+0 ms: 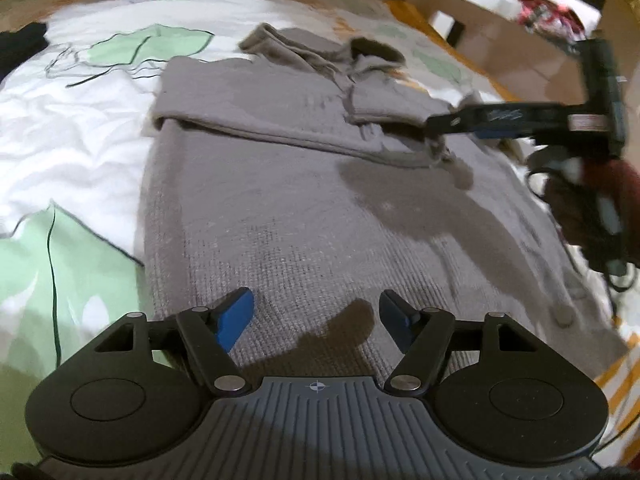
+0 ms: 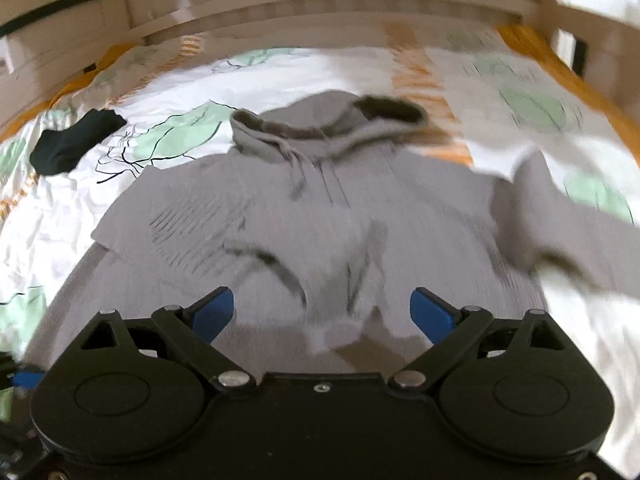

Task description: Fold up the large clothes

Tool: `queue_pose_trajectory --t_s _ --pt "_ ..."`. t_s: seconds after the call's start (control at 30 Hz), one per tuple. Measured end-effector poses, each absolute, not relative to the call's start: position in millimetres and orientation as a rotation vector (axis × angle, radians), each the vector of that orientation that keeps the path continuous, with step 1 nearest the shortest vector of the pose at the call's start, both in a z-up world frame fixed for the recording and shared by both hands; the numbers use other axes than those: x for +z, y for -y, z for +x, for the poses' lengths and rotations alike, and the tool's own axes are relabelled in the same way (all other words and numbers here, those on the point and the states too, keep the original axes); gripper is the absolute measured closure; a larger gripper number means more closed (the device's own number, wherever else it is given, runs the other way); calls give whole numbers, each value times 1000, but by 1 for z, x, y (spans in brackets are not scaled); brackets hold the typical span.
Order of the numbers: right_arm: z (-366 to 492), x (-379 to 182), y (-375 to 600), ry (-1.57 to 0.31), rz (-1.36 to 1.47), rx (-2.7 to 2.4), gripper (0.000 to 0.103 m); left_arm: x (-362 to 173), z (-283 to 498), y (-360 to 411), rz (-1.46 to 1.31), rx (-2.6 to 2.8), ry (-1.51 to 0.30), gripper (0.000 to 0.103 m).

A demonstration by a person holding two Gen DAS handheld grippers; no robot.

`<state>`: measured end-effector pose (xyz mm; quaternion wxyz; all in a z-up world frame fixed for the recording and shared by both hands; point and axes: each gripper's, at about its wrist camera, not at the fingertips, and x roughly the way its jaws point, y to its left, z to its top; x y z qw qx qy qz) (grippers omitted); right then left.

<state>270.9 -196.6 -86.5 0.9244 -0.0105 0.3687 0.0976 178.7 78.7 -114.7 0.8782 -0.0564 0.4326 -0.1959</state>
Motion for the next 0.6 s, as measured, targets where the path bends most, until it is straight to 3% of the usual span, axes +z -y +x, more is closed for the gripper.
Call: queue_pose_trajectory --t_s 0.03,0.07,0.1,0.13,0.17,0.3,0.47,0.53,0.6 --pt "279 -90 192 -766 -51 202 13 -116 179 -79 -135 -399 -897 35" --pt "288 -94 189 -785 -73 213 33 -116 178 -80 -146 -392 -893 35" --pt "296 -97 189 -804 -86 229 63 -116 178 -81 -152 -387 -891 35" --pt "302 -97 192 -804 -86 223 77 -116 178 -81 -153 -383 -889 35" --pt "304 -95 197 -786 -79 201 80 -117 177 -81 -149 -380 -887 35" --pt "303 -86 239 -727 77 107 78 -117 174 -83 -145 -379 -882 35" --pt "304 -112 267 -844 165 82 70 -104 180 -83 -130 -363 -933 34" --pt "301 -116 270 -846 179 102 61 -89 183 -87 -126 -377 -930 34" --pt "301 -116 273 -834 213 120 40 -71 190 -95 -125 -387 -898 34"
